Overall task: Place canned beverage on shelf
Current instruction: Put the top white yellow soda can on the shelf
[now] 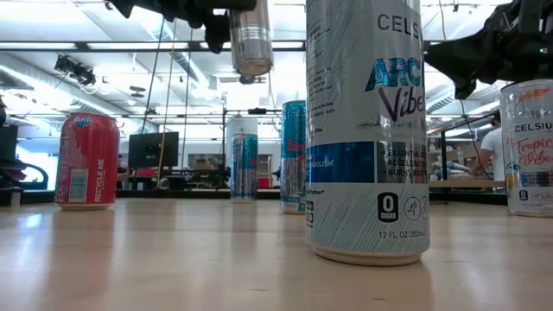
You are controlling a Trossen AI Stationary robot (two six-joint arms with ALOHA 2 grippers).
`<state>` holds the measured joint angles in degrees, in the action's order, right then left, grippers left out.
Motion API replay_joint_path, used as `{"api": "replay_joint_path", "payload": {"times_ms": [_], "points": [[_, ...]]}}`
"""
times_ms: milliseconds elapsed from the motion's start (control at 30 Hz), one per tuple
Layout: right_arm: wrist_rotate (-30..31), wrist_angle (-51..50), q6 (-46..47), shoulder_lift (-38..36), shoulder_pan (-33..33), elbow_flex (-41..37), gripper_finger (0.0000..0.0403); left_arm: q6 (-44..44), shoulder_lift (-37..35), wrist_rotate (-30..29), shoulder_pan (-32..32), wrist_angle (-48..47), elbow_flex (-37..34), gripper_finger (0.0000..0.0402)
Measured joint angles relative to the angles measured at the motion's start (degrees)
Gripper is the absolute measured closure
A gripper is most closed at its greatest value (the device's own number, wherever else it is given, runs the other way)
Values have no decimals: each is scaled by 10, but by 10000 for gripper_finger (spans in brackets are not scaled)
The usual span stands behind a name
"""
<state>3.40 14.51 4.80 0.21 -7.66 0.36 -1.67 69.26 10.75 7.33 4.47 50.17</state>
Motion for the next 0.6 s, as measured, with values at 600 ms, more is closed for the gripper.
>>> {"api": "replay_joint_path", "payload": {"times_ms": [600], "points": [[-3,115,-72,0,0,0,290,-2,103,35,-2,24,81,140]]}}
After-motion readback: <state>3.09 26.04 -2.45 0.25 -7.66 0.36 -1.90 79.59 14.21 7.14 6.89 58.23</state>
